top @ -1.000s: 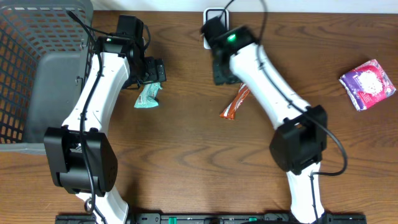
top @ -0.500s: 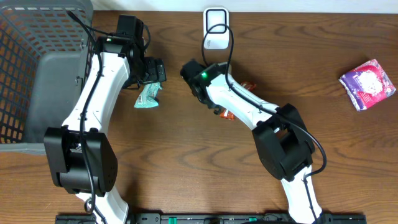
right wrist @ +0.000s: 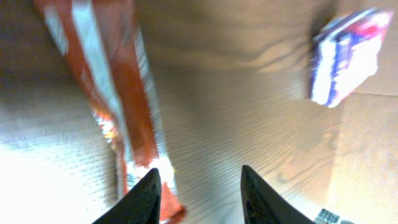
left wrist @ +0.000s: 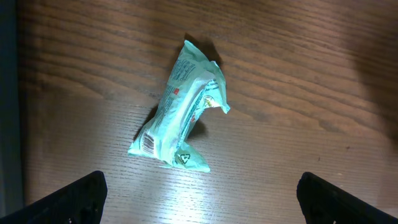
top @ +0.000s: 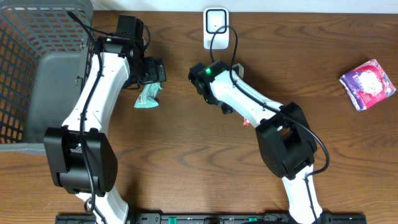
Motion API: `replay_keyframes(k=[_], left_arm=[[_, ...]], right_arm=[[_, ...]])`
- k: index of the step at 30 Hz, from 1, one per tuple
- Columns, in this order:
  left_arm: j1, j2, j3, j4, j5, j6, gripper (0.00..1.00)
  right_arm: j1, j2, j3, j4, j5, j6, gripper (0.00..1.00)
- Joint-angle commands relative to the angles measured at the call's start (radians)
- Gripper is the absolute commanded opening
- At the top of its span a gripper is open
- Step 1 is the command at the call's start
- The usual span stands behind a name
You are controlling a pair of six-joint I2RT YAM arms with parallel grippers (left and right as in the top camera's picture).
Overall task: Scan the item barcode
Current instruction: 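Lift the red-orange bar with the right gripper to the scanner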
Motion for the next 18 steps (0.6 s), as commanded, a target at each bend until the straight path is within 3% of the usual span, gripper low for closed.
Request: replay_keyframes(k=[1, 3, 5, 12, 17, 18], left_arm=[[0.003, 0.007, -0.004, -0.005, -0.01, 0.006, 0.98], [0.003, 0.007, -0.004, -0.005, -0.01, 0.006, 0.98], [0.003, 0.007, -0.004, -0.005, -0.01, 0.006, 0.98], [0.003, 0.007, -0.004, -0.005, -0.01, 0.006, 0.98], [0.003, 0.007, -0.004, -0.005, -0.01, 0.006, 0.98], [0.003, 0.007, -0.004, -0.005, -0.01, 0.006, 0.98]], right_arm=[[0.008, -0.004, 0.115, -0.031, 0.079, -0.022, 0.41], [0.021, -0.004, 0.159, -0.023, 0.076, -0.061, 0.66], [0.032, -0.004, 0.174, 0.004, 0.073, -0.076, 0.99], [0.045, -0.004, 0.162, 0.078, -0.01, -0.08, 0.98], [0.045, -0.002, 0.123, 0.13, -0.023, -0.133, 0.86], [0.045, -0.002, 0.099, 0.13, -0.023, -0.133, 0.77]])
